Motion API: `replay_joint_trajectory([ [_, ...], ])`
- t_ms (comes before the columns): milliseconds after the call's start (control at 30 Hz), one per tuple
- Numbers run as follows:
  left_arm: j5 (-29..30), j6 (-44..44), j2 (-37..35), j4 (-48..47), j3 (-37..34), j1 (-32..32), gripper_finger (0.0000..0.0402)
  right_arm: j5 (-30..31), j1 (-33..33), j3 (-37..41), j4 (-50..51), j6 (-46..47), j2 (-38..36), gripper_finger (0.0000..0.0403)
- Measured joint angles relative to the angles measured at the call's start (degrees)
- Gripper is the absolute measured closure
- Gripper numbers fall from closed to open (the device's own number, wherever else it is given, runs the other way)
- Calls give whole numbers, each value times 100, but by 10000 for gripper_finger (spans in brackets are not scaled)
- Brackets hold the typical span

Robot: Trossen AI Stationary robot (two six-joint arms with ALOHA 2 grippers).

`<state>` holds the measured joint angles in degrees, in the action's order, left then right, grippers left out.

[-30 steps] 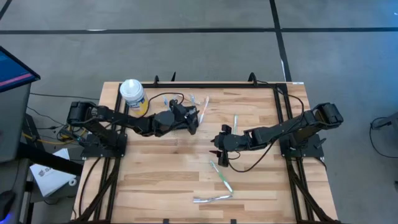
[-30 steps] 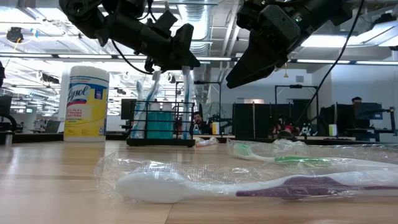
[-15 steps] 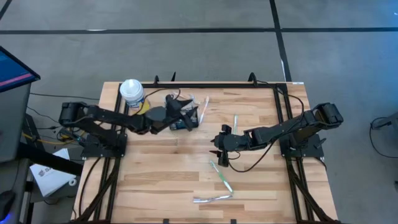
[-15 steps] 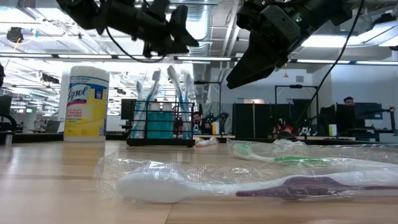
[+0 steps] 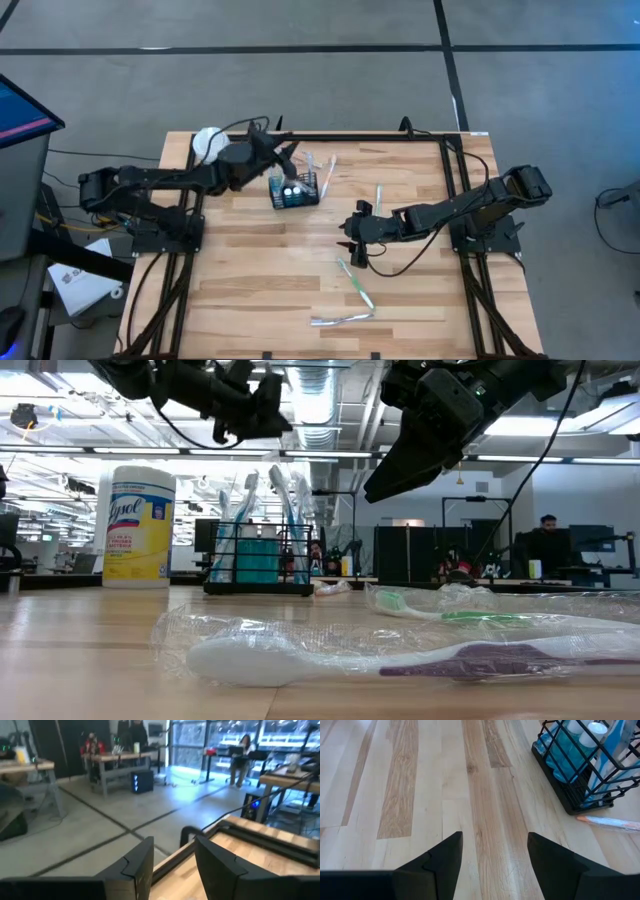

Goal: Pick & Place toothbrushing station
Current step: Put the right orange toothbrush into the mesh organizer

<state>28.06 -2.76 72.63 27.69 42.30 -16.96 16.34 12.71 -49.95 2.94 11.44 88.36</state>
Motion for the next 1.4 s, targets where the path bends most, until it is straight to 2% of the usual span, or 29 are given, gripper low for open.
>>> replay_joint_trajectory([
  [367,-881,-101,532,-1161,811,-1278,270,0,-2,0,-2,-291,0,189],
  [567,-1380,-114,1283,-1774,1401,-1765,270,0,-13,0,0,-515,0,189],
  [867,-2128,37,2409,-3344,2797,-2485,270,0,-32,0,4,-865,0,189],
  [1167,-2832,566,3402,-4325,3837,-2852,270,0,-261,0,270,-1194,2,189],
  [1400,-3002,1196,3886,-4695,4324,-2915,270,0,-424,2,583,-1148,2,189],
])
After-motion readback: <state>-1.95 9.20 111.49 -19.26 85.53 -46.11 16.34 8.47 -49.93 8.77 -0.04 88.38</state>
